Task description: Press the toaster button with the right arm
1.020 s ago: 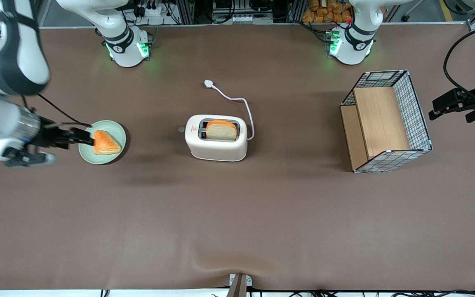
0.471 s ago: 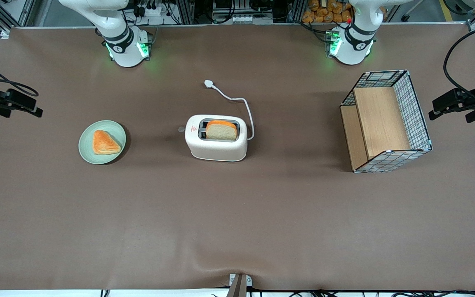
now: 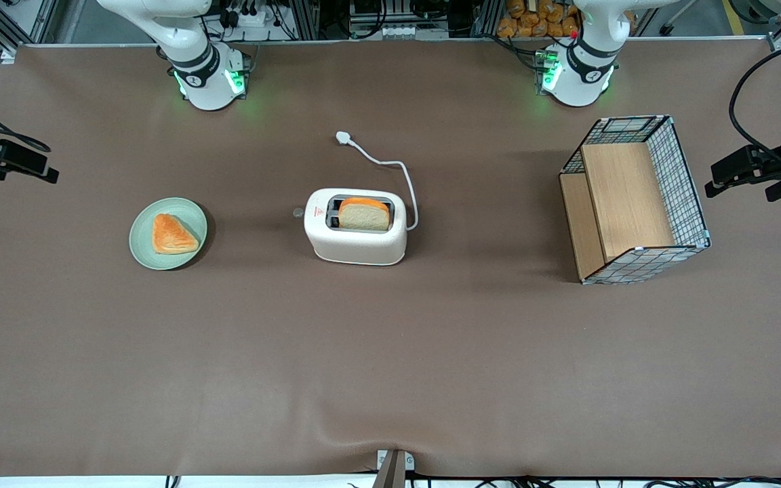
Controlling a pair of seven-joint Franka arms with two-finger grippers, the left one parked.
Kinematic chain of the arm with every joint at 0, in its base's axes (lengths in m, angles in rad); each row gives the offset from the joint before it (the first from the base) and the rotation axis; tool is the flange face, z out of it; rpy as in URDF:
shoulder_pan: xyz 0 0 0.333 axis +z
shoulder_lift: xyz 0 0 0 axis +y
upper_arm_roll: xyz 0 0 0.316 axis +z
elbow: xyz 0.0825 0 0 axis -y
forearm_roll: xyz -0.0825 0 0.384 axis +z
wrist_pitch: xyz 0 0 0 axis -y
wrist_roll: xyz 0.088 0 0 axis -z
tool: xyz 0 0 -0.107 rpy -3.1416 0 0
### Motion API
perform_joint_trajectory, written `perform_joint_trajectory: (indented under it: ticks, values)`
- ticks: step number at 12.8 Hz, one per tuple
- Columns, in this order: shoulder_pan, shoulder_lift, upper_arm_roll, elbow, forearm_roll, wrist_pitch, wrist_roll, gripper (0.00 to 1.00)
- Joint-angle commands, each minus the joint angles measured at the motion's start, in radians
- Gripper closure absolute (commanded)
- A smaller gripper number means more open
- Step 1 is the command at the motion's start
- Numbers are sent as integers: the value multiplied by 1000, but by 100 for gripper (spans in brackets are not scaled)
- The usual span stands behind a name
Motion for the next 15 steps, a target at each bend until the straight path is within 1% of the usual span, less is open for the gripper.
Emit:
perform_joint_trajectory:
  ticks: [1, 4, 9, 15]
  values:
    - [-12, -32, 15, 6, -50, -20, 23, 0]
    - [5, -31, 16, 15, -54, -26, 28, 0]
    - [61, -12, 18, 70, -66, -25, 36, 0]
    - [54, 11, 16, 66, -63, -26, 54, 0]
